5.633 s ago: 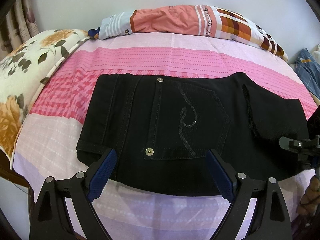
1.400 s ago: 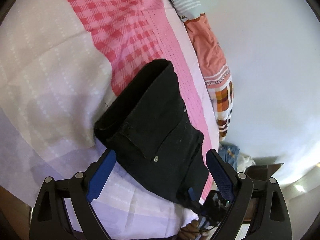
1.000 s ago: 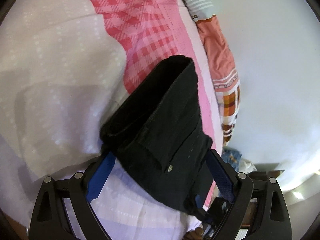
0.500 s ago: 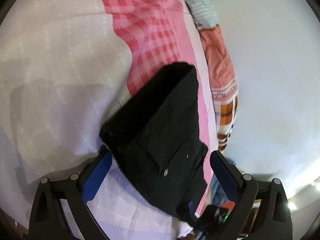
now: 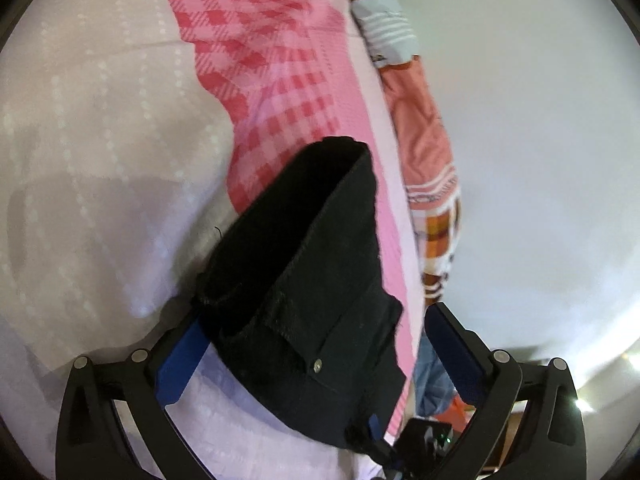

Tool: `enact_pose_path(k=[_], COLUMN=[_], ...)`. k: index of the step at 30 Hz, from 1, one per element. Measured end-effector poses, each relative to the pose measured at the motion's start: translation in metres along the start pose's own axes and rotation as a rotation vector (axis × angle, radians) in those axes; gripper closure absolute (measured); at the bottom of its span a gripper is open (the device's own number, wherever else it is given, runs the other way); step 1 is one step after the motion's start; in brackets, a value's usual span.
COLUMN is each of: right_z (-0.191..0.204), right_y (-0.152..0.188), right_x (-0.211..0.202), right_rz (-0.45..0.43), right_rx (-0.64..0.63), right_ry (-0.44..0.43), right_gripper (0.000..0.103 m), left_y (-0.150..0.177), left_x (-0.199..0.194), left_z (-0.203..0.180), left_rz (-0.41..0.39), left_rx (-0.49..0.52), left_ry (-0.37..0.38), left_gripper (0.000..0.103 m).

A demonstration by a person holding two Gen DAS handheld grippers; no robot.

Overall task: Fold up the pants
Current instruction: 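Grasp the black jeans edge with the left gripper and lift it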

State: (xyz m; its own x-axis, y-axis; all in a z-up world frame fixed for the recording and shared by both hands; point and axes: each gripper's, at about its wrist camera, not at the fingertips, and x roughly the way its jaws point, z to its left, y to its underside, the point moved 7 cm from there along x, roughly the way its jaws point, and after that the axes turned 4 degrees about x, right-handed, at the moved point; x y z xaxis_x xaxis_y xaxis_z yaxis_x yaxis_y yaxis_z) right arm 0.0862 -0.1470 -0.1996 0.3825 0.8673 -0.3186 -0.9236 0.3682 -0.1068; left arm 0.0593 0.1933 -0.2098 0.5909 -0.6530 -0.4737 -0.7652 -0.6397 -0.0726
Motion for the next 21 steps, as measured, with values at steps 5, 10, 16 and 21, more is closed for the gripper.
enact_pose_path(k=[5, 10, 16, 21], right_z=[-0.001, -0.001, -0.002, -0.002], right_y=[0.0, 0.0, -0.001, -0.001], right_x=[-0.001, -0.001, 0.0, 0.001], right_rz=[-0.002, -0.003, -0.004, -0.005], right_rx=[0.001, 0.003, 0.006, 0.008], right_ry=[-0.002, -0.003, -0.006, -0.007], right_gripper=[0.028, 0.028, 0.028, 0.028], left_y=[-0.002, -0.004, 0.002, 0.019], left_x=[-0.012, -0.008, 0.002, 0.006], left_z=[-0.014, -0.023, -0.013, -0.015], left_rz=[-0.016, 0.023, 0.043, -0.054], left_rx=[0.03, 0.098, 0.2, 0.326], left_ry=[0.147, 0.146, 0.005, -0.091], left_gripper=[0.001, 0.001, 0.001, 0.001])
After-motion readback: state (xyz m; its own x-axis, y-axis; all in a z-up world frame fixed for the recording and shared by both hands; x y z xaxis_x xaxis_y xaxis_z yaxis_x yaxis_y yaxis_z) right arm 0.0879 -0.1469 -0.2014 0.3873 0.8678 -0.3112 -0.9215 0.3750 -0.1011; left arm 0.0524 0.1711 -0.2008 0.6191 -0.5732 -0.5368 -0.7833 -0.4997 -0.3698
